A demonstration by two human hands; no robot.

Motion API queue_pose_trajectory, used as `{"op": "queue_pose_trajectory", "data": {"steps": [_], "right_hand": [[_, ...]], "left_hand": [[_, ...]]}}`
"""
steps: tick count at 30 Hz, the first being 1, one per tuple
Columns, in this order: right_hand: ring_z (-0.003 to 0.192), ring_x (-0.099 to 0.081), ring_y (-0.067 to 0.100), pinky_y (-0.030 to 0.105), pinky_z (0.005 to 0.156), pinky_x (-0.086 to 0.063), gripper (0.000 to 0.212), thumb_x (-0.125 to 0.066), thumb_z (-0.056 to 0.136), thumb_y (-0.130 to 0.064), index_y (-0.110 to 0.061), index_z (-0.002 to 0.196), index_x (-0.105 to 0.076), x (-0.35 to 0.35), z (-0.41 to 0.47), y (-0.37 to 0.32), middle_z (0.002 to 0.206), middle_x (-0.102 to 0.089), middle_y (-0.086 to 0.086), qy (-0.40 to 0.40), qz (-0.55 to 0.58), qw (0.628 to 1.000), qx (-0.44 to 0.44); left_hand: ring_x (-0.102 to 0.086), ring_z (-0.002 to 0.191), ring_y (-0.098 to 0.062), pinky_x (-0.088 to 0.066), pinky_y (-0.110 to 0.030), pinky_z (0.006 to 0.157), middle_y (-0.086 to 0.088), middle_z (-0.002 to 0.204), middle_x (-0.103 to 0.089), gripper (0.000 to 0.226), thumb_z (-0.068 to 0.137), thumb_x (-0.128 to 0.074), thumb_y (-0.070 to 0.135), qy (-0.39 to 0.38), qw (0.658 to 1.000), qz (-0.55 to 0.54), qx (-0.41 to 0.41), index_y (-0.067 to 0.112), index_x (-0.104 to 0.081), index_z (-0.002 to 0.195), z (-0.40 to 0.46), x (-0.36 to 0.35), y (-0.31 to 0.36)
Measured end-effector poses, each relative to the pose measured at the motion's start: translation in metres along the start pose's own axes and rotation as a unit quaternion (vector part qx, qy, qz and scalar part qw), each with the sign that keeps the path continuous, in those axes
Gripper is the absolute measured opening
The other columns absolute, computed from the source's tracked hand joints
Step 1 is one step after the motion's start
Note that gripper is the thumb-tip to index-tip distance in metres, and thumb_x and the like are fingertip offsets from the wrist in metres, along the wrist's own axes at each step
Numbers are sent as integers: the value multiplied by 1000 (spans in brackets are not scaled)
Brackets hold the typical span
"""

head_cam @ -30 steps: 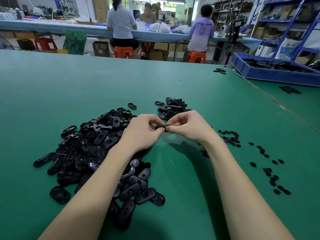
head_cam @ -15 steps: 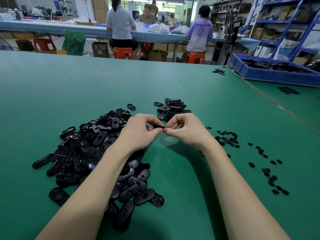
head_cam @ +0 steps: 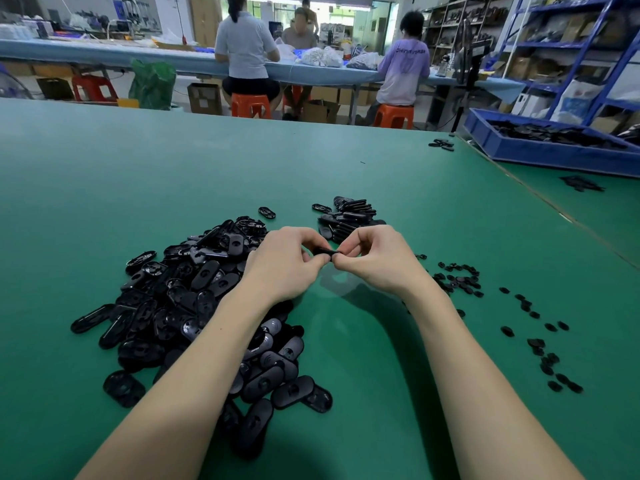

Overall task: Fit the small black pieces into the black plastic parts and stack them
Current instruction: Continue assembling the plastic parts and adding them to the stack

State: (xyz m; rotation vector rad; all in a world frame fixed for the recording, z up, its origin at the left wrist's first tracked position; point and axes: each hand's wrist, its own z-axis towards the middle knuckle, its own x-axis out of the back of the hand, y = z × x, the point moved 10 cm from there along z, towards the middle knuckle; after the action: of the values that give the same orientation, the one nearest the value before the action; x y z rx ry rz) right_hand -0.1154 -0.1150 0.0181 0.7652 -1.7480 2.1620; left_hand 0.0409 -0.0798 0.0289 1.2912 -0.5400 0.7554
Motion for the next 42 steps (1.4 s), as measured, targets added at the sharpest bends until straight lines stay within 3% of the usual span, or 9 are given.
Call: {"op": "queue_pose_trajectory", "data": {"steps": [6, 9, 13, 16, 20, 23, 28, 34, 42], "right_hand": [[45, -49, -2, 9, 47, -36, 12, -80, 75, -20, -21, 70, -68, -1, -1, -5, 52, -58, -19, 28, -2, 999, 26], [49, -51, -3, 7, 51, -36, 15, -81, 77, -21, -26, 73, -67, 1, 0, -12, 61, -64, -16, 36, -16, 997, 59], [52, -45, 6, 21, 56, -43, 22, -80, 79, -22, -34, 91, -67, -1, 1, -17, 78, -67, -16, -10, -25, 995, 100], [54, -48, 4, 25, 60, -44, 19, -78, 79, -29, -39, 91, -67, 4, 1, -20, 79, -68, -21, 21, -89, 989, 119], [65, -56, -3, 23, 62, -42, 10, -75, 81, -40, -41, 90, -71, 33, 5, -13, 78, -69, -25, 124, -119, 983, 71], [77, -61, 6, 20, 59, -38, 12, -69, 83, -40, -39, 95, -73, 56, 11, -4, 86, -70, -24, 183, -134, 974, 8], [103, -66, 19, 27, 76, -44, 23, -65, 87, -34, -31, 107, -77, 57, 46, -3, 108, -75, -10, 163, -200, 964, -71], [96, -67, 26, 29, 73, -49, 23, -66, 85, -30, -24, 105, -76, 50, 65, 3, 105, -75, 1, 129, -267, 946, -131], [100, -67, 18, 31, 81, -55, 18, -65, 86, -32, -31, 101, -75, 42, 49, -25, 102, -74, -9, 146, -209, 966, -46]], "left_hand": [[-55, 68, 7, -39, -28, 69, 18, 64, -61, 12, 87, -69, 42, 16, 1000, 12, 9, 48, -63, 78, -2, 1, -1], [-57, 64, 3, -50, -30, 74, 21, 67, -64, 7, 86, -71, 37, 24, 1000, -20, 1, 42, -68, 82, 0, 4, -1], [-63, 68, -5, -56, -36, 82, 20, 77, -69, 11, 82, -76, 36, 56, 995, -72, 27, 33, -70, 90, 1, 11, -8], [-61, 64, 0, -56, -35, 81, 21, 76, -69, 13, 83, -75, 36, 61, 994, -83, 25, 33, -68, 94, 1, 10, -8], [-62, 62, 1, -56, -33, 82, 22, 83, -69, 11, 87, -69, 32, 81, 993, -84, 9, 33, -66, 97, 1, 16, -7], [-57, 57, 6, -56, -35, 82, 22, 83, -70, 12, 89, -59, 24, 72, 994, -82, 21, 34, -66, 89, 3, 16, -13], [-69, 80, -10, -57, -39, 82, 19, 81, -72, 28, 92, -48, 14, 49, 994, -87, 33, 34, -66, 83, 4, 12, -18], [-71, 82, -9, -57, -39, 85, 19, 84, -72, 31, 94, -44, 15, 42, 994, -92, 30, 35, -66, 85, 5, 15, -21], [-70, 78, -7, -57, -38, 83, 18, 86, -71, 32, 95, -39, 17, 57, 992, -105, 44, 34, -65, 88, 6, 21, -25]]}}
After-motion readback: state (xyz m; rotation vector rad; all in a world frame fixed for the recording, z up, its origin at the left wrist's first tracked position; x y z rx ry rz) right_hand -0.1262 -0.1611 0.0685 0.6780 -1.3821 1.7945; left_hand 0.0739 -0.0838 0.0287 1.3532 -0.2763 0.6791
